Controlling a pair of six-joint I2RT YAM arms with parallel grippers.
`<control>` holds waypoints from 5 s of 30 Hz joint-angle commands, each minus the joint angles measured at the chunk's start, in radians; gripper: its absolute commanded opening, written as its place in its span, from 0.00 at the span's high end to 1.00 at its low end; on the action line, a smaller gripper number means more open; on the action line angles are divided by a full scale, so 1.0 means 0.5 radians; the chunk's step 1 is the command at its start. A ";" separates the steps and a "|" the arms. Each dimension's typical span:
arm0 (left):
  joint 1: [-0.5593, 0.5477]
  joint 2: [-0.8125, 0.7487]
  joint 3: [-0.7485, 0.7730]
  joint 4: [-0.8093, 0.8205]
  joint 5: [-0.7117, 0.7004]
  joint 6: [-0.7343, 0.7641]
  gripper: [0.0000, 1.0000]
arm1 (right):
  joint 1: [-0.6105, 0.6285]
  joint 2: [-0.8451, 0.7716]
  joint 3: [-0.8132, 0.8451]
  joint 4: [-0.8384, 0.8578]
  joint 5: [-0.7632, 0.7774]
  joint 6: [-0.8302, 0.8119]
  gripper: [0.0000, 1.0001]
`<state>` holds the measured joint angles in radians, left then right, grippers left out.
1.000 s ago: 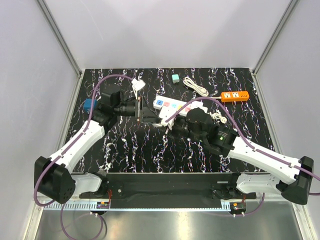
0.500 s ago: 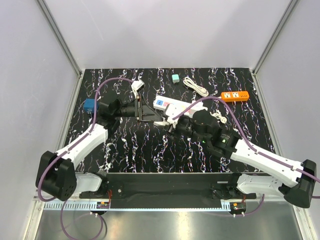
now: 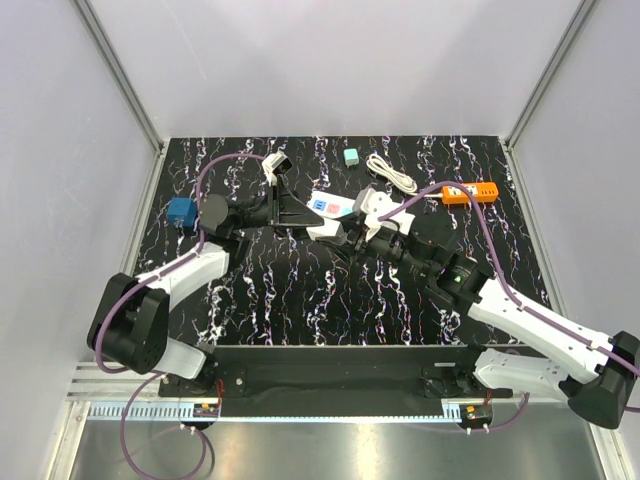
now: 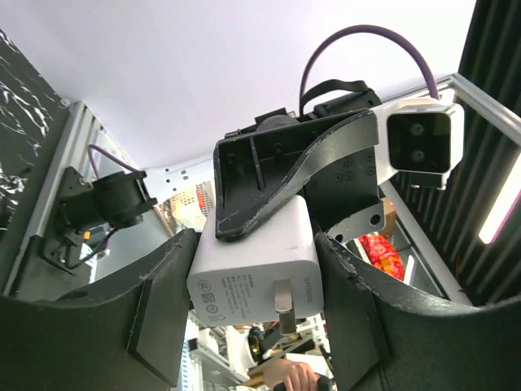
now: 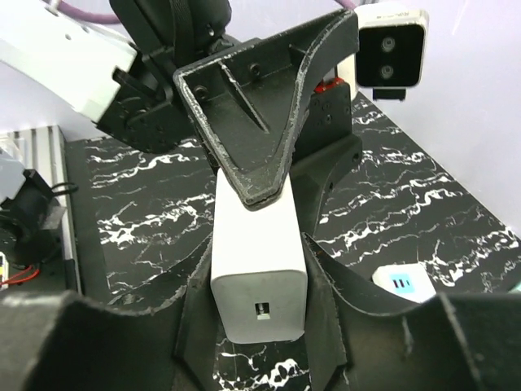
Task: Insert the plug
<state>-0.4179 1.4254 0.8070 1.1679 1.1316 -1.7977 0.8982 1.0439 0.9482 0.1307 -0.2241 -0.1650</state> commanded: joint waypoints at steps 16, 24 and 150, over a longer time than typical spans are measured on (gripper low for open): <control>0.029 -0.219 0.618 -2.795 -0.338 2.191 0.01 | -0.633 0.026 0.493 -1.266 0.365 0.600 1.00; 0.002 -0.145 1.009 -3.658 -1.643 2.975 0.01 | -1.495 0.752 1.498 -2.295 0.332 0.521 1.00; -0.305 -0.154 0.788 -3.633 -1.947 3.077 0.01 | -1.885 3.401 3.638 -2.780 0.436 -0.416 0.78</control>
<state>-0.5686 1.3449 1.1950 -0.6605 0.1596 -0.2661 -0.0631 2.6827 2.7571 -1.3052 -0.0010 -0.3466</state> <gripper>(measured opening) 0.987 0.433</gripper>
